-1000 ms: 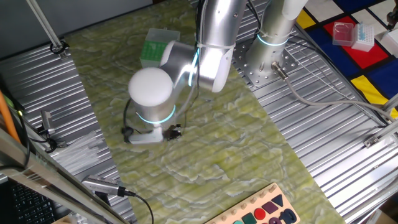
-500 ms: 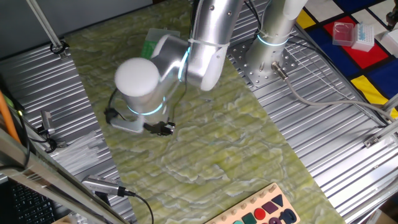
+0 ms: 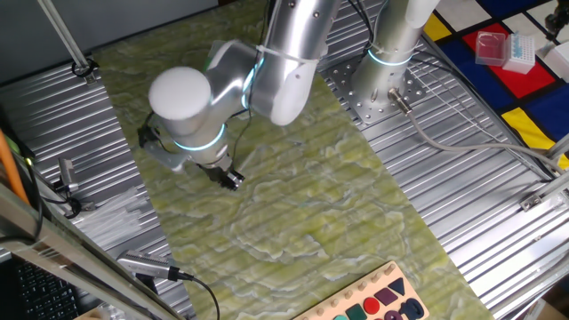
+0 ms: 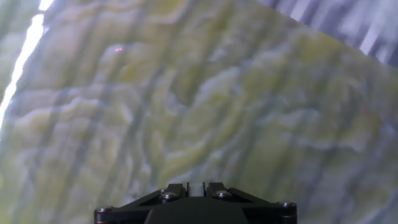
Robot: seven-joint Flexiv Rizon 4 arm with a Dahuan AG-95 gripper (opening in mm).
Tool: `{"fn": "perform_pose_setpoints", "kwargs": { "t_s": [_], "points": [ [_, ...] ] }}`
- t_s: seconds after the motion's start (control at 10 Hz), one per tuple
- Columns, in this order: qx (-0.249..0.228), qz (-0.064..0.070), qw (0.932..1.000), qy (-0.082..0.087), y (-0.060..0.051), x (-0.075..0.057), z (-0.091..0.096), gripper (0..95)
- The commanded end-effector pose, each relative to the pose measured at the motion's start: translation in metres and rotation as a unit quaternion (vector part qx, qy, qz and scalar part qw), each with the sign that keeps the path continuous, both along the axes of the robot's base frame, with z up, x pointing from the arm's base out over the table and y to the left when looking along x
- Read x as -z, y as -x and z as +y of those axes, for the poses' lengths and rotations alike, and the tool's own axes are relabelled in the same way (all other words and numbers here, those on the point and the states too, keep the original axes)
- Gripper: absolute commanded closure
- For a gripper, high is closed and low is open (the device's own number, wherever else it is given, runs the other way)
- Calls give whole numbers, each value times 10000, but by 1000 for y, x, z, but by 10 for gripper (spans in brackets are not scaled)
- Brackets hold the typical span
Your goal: Insert a large pipette tip into the holder for large pipette tips
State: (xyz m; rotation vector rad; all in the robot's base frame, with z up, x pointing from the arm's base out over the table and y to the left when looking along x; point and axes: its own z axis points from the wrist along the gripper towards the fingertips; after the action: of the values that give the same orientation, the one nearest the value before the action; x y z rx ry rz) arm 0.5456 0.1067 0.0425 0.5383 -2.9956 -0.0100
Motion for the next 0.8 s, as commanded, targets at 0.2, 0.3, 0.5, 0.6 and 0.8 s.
{"fn": "perform_pose_setpoints", "kwargs": {
  "t_s": [0.2, 0.3, 0.5, 0.6, 0.8],
  "points": [
    [660, -50, 9978, 11, 1, -4, -15, 950],
    [763, -68, 9971, 18, 1, -4, -15, 950],
    [1318, -41, 9913, 3, 1, -4, -15, 950],
    [1508, -23, 9886, 15, 1, -4, -15, 950],
    [1700, -7, 9855, -8, 1, -4, -15, 950]
  ]
}}
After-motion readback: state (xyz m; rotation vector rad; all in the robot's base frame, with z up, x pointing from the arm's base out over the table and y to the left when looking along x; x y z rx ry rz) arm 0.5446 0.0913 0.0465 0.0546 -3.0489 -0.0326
